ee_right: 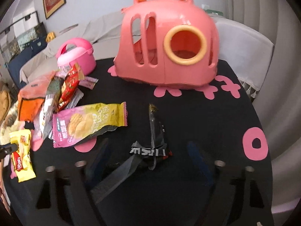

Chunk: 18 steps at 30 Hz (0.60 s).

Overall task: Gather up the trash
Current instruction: 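Grasp the yellow nabati wafer pack with the left gripper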

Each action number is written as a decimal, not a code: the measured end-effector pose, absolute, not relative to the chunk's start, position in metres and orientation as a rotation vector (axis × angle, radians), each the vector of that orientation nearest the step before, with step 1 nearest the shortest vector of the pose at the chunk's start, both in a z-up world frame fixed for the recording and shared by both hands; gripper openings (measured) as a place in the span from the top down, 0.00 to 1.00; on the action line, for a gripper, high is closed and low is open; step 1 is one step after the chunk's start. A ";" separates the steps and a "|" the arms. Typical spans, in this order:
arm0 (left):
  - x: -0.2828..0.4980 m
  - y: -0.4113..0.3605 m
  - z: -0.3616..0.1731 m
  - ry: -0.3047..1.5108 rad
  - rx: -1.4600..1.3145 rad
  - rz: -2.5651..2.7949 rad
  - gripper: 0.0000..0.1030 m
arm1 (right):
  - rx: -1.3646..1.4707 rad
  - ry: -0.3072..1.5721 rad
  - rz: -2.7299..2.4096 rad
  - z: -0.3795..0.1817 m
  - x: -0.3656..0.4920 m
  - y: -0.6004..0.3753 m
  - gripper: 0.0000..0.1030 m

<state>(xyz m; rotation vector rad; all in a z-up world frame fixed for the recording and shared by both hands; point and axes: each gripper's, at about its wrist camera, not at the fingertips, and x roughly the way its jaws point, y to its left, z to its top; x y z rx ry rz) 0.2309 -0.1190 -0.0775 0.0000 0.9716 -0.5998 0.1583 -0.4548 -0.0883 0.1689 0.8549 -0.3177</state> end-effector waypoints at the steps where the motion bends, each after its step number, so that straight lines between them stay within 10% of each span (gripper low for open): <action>1: 0.230 -0.120 -0.079 0.975 -0.007 -0.603 0.79 | 0.167 0.873 -0.305 -0.090 0.160 -0.453 0.61; 6: 0.227 -0.126 -0.081 0.984 -0.099 -0.583 0.32 | 0.148 0.846 -0.279 -0.084 0.154 -0.441 0.63; 18: 0.217 -0.188 -0.095 0.991 0.071 -0.444 0.29 | 0.132 0.770 -0.244 -0.064 0.131 -0.417 0.63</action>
